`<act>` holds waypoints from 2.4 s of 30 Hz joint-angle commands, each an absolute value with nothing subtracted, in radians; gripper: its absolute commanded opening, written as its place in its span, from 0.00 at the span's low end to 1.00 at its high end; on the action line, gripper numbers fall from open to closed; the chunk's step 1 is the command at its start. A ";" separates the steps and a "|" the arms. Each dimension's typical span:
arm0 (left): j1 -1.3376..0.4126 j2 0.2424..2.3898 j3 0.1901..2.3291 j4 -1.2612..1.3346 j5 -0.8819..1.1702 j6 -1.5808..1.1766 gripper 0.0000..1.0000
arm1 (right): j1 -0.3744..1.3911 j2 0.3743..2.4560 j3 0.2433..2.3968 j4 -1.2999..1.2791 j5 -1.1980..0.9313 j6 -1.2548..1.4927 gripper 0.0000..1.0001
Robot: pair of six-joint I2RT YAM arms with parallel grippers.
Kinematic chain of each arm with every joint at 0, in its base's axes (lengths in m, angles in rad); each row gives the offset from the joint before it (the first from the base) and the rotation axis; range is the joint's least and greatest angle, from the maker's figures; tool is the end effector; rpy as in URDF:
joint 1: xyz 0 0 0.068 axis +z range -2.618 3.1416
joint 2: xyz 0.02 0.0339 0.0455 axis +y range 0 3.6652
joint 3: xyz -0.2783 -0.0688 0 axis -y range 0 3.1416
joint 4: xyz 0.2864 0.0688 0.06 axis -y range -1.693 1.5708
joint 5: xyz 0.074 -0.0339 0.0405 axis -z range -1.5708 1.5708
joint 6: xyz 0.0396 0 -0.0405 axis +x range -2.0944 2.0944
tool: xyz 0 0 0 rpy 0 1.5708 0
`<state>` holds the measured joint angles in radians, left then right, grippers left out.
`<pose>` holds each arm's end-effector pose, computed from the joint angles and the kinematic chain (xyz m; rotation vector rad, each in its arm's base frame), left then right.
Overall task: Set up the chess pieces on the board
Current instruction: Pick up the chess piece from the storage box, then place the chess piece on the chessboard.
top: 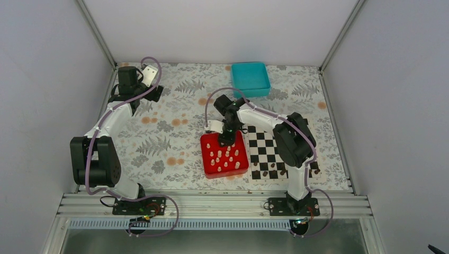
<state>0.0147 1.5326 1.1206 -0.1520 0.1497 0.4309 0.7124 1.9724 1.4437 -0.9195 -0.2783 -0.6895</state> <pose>0.3915 -0.0002 0.2714 0.5256 2.0636 0.1033 0.3108 0.2828 0.1658 -1.9505 2.2713 0.4214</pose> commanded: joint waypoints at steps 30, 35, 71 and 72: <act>0.015 1.535 1.114 -0.137 0.157 0.439 1.00 | 0.608 1.862 1.578 -0.982 -0.202 -0.684 0.07; 0.014 1.534 1.115 -0.138 0.158 0.439 1.00 | 0.500 1.880 1.599 -0.984 -0.119 -0.708 0.07; 0.014 1.530 1.108 -0.140 0.156 0.440 1.00 | 0.349 2.076 1.548 -0.883 -0.044 -0.758 0.07; 0.014 1.530 1.108 -0.141 0.156 0.440 1.00 | 0.348 2.076 1.547 -0.884 -0.049 -0.759 0.07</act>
<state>0.0147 1.5326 1.1137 -0.1516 0.1497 0.4339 0.3573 2.0510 1.5555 -0.8898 -0.0429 -0.7406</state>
